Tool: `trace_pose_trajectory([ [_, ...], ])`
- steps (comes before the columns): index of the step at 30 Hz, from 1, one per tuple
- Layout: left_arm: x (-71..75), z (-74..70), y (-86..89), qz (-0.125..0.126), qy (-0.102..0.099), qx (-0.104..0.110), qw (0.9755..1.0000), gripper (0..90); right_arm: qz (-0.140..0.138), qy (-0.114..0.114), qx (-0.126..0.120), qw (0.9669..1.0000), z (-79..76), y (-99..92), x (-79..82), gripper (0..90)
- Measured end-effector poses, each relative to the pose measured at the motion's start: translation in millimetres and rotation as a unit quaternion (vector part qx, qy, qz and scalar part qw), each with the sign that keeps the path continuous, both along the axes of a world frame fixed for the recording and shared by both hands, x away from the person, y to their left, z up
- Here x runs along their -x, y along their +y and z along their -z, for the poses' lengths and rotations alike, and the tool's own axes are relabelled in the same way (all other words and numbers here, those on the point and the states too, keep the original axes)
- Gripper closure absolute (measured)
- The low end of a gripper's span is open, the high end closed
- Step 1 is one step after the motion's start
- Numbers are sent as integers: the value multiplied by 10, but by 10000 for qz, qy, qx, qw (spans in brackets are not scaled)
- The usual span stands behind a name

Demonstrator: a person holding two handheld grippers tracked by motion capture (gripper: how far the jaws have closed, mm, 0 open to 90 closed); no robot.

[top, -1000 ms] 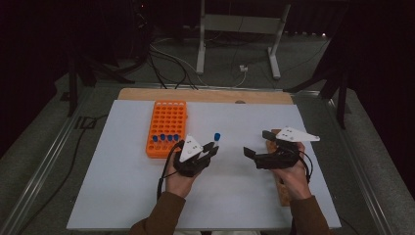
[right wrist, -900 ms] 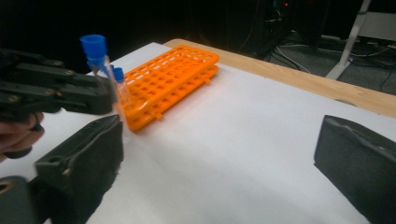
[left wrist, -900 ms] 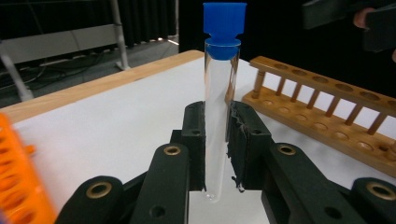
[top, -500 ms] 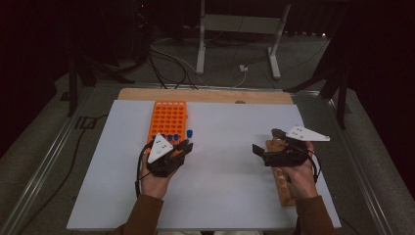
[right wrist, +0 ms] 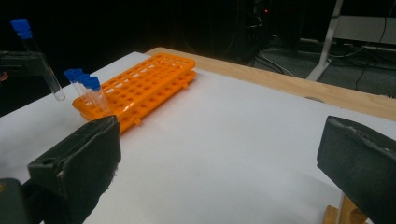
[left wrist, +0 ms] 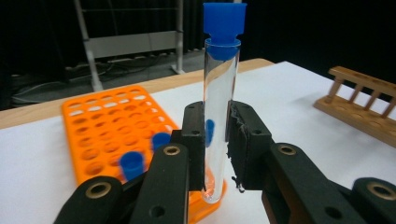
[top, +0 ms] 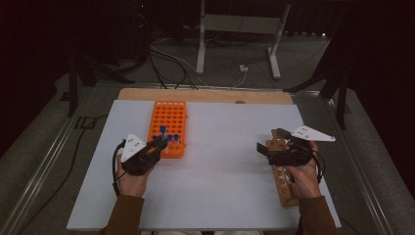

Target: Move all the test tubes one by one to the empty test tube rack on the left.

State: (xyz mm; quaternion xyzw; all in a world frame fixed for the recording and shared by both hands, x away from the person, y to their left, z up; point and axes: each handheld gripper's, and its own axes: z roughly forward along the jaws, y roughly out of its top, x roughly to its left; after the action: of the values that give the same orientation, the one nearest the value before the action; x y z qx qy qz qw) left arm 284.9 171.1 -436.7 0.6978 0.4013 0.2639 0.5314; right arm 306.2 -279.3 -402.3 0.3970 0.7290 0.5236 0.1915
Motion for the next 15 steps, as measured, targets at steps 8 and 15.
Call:
trace_pose_trajectory([
  [8,9,28,189,-300,-10,36,9995,780,24,-33,-42,10000,-17,-23,17,0],
  [15,-6,52,246,-491,-34,2,9988,780,50,-51,-75,9999,-21,-53,18,0],
])
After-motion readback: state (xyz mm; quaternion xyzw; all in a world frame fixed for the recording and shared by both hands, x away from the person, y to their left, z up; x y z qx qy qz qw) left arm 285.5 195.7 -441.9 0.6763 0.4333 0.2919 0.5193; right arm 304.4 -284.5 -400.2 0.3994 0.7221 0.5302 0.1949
